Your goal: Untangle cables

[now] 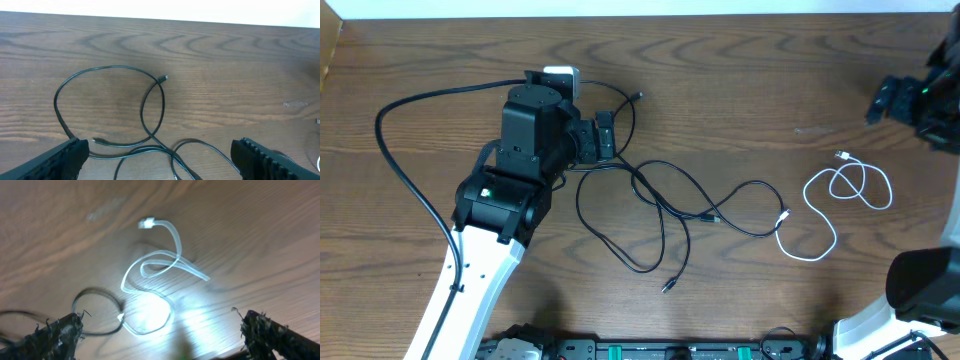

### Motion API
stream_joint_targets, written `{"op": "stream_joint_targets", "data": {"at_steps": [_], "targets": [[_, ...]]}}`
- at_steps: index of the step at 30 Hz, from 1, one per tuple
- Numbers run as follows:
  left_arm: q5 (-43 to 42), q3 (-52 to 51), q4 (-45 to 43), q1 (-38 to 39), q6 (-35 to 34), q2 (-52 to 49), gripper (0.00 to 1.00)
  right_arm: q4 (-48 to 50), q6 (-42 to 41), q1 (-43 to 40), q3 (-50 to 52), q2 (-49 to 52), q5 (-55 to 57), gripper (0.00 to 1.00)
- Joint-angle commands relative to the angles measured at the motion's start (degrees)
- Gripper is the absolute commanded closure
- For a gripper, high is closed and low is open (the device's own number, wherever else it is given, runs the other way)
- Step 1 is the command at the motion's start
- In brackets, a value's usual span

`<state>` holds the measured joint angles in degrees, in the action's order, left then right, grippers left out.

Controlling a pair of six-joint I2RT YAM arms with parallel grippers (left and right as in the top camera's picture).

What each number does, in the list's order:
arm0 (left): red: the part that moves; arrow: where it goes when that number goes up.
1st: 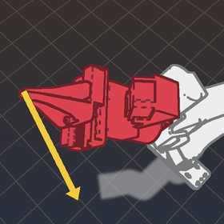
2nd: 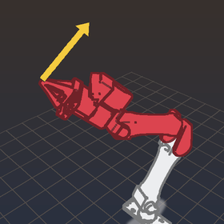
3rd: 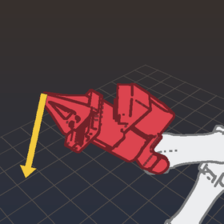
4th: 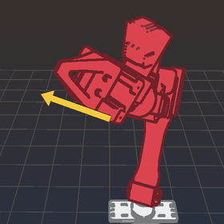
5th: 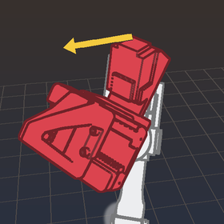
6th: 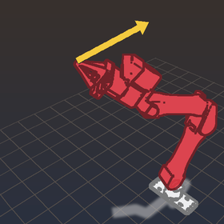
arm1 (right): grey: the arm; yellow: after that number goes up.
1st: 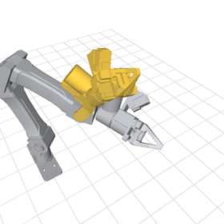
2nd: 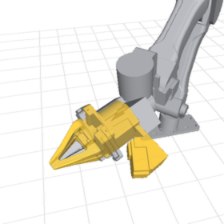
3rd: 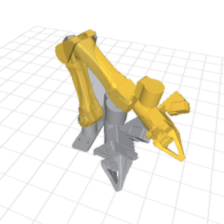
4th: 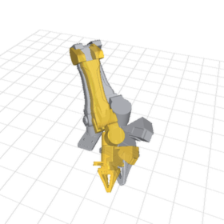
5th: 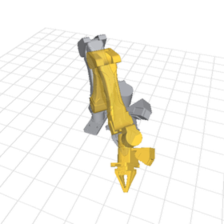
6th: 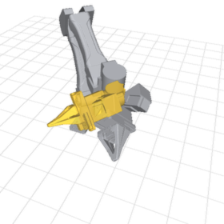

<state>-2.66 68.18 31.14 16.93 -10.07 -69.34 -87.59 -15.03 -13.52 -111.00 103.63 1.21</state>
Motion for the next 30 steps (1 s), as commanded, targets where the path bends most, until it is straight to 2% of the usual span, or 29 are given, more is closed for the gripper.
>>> {"op": "stream_joint_targets", "data": {"at_steps": [1,6,9,13,17,25,30], "targets": [[0.3,0.4,0.5,-0.1,2.8,-0.3,0.04,1.5,-6.1,2.0,4.8,0.3,-7.4,0.01],[0.5,0.4,1.5,-0.1,2.8,-0.3,0.04,2.1,-32.1,4.4,11.5,0.2,-7.7,0.01],[0.5,0.4,1.6,-0.1,2.8,-0.3,0.04,4.8,-40.7,6.6,16.0,0.2,-7.7,0.01],[0.5,0.4,1.6,-0.1,2.8,-0.3,0.04,14.4,-40.6,11.0,22.7,0.2,-5.0,0.01],[0.5,0.4,1.6,-0.1,2.8,-0.3,0.04,22.8,-34.2,16.3,29.2,0.2,3.8,0.01],[0.5,0.4,1.6,-0.1,2.8,-0.3,0.04,30.8,-29.6,23.8,38.0,0.3,19.9,0.01],[0.5,0.4,1.6,-0.1,2.8,-0.3,0.04,37.6,-29.5,24.4,43.1,0.3,22.9,0.01]]}}
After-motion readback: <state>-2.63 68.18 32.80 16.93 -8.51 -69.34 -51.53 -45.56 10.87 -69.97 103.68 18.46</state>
